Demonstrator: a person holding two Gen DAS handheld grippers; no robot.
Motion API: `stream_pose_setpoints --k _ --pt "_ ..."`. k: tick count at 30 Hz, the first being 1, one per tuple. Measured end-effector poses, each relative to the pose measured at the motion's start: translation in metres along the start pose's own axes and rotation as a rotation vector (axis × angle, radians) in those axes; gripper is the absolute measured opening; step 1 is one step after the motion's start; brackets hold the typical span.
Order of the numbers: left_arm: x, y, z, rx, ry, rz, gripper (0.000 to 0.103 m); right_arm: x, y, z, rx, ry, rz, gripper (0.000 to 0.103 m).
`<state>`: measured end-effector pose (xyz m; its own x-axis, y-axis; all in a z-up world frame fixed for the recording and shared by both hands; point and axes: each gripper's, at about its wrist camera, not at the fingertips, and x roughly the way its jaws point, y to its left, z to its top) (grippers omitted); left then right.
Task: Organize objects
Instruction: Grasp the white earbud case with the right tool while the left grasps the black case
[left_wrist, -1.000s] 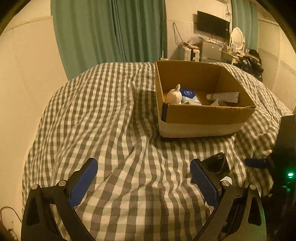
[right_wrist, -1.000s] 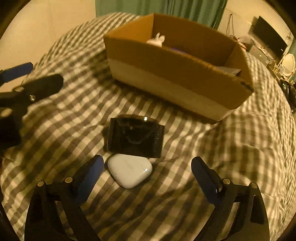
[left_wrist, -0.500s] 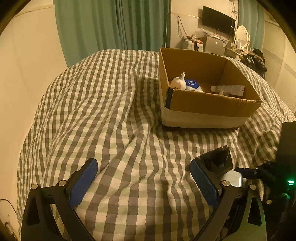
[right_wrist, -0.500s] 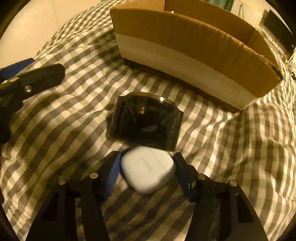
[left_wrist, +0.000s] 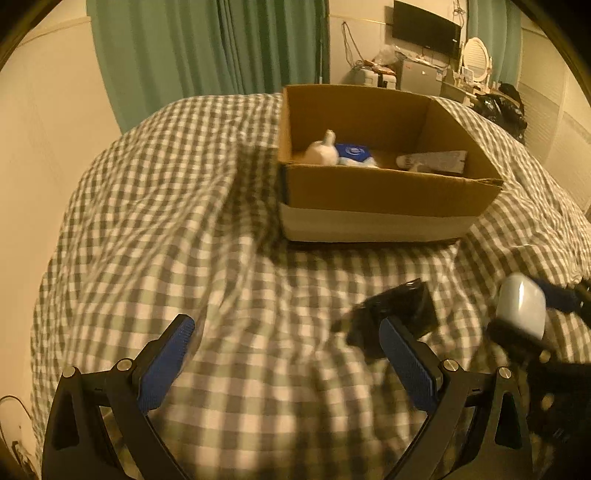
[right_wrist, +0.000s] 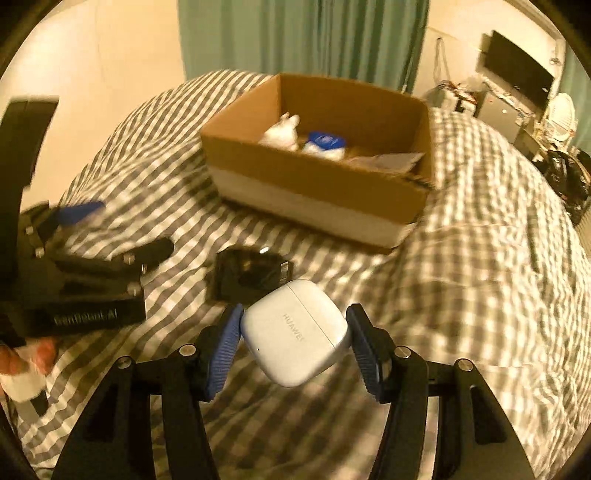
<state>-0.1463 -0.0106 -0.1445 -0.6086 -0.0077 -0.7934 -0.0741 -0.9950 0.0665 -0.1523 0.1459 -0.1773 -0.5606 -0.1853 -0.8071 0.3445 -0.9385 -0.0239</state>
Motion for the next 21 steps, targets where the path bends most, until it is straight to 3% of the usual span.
stream_pose_setpoints --k 9,12,19,21 --pt "0.018 -0.055 -0.003 0.115 0.037 -0.073 0.103 -0.005 -0.036 0.011 0.033 -0.040 -0.129 0.057" --pt "0.030 -0.069 -0.004 0.158 0.056 -0.090 0.103 0.003 -0.043 0.008 0.063 -0.024 -0.094 0.057" --pt "0.063 -0.081 0.001 0.149 0.112 -0.137 0.103 0.013 -0.050 0.001 0.096 0.001 -0.056 0.057" --pt "0.071 -0.082 0.000 0.148 0.137 -0.143 0.096 0.014 -0.051 0.000 0.102 0.005 -0.050 0.057"
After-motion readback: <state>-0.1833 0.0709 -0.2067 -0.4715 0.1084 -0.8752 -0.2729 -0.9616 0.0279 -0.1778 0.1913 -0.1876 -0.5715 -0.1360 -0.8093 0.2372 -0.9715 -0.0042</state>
